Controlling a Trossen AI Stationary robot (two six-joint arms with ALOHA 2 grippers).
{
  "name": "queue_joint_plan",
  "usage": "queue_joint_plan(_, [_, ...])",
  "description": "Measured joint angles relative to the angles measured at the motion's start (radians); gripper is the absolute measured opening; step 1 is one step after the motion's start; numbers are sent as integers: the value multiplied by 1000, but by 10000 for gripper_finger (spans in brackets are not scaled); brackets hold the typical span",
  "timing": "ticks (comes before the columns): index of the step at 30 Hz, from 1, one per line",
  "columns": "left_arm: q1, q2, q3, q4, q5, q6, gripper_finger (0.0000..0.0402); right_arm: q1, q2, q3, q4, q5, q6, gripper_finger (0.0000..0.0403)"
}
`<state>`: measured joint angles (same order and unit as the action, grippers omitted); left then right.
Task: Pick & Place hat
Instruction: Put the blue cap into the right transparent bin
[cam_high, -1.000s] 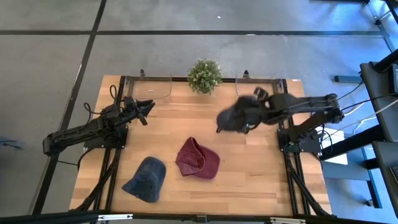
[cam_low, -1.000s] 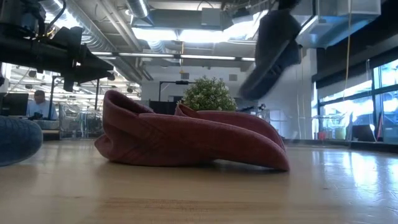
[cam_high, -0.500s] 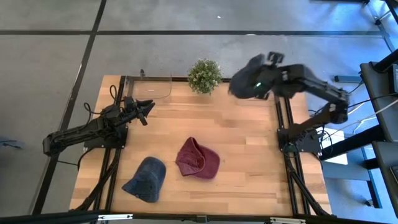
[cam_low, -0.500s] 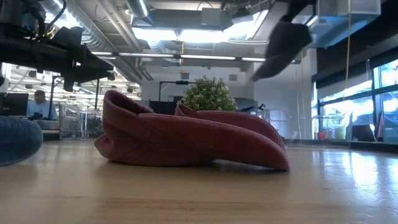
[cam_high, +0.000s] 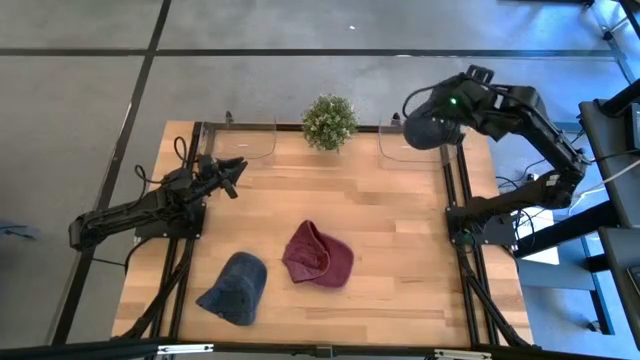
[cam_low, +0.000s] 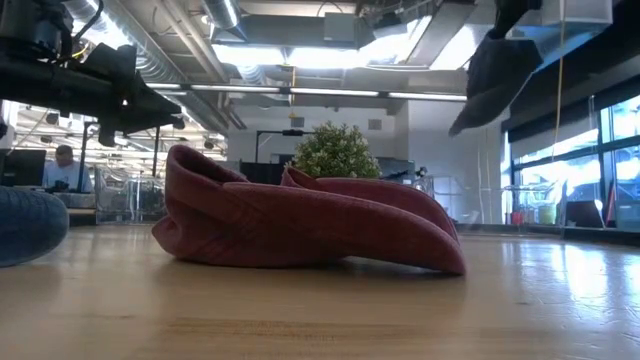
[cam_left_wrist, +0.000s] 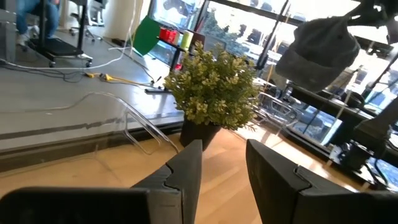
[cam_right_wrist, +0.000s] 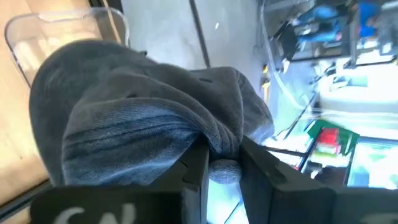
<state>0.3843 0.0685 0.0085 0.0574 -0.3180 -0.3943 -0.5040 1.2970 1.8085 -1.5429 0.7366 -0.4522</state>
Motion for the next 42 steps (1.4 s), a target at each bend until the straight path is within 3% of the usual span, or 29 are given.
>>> queue_joint_plan(8, [0, 0, 0, 0, -3, 13, 120, -143, 46, -34, 108, -124, -81, 64])
queue_joint_plan(19, [0, 0, 0, 0, -3, 14, 120, -247, -1, -442, 384, -138, -235, 64])
queue_joint_plan(29, [0, 0, 0, 0, -5, 15, 120, -320, -2, -666, 517, -63, -290, 64])
queue_joint_plan(42, [0, 0, 0, 0, -5, 15, 120, -344, -3, -749, 570, -23, -291, 110])
